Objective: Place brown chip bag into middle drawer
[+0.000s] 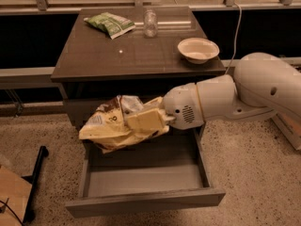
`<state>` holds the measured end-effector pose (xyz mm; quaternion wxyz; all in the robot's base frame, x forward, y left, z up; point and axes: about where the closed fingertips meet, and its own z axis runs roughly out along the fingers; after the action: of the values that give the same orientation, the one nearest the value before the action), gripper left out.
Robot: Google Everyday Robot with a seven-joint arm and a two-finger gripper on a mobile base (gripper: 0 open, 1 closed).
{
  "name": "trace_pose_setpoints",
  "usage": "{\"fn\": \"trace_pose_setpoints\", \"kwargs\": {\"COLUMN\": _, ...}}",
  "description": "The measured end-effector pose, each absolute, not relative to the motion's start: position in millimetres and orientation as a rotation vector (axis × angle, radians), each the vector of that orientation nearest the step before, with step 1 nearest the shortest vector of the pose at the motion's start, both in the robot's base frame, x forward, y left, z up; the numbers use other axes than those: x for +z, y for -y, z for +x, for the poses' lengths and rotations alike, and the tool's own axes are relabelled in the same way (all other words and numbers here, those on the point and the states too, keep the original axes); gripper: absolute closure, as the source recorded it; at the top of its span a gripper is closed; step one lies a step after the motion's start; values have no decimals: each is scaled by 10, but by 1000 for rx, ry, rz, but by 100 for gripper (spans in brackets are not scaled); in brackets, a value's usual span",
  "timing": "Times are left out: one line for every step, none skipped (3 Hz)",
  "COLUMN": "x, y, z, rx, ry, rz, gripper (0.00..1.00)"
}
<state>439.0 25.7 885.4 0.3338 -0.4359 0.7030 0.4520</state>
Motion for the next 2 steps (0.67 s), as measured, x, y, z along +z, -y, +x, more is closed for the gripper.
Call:
{"fn": "trace_pose_setpoints", "kwargs": {"x": 8391, "y": -246, "z": 4423, "rx": 1214, "ry": -1932, "rz": -1099, "gripper": 100}}
{"fn": "trace_pose_setpoints", "kwargs": {"x": 7869, "y": -187, "z": 4610, "rx": 1225, "ry": -2012, "rz": -1076, "gripper": 100}}
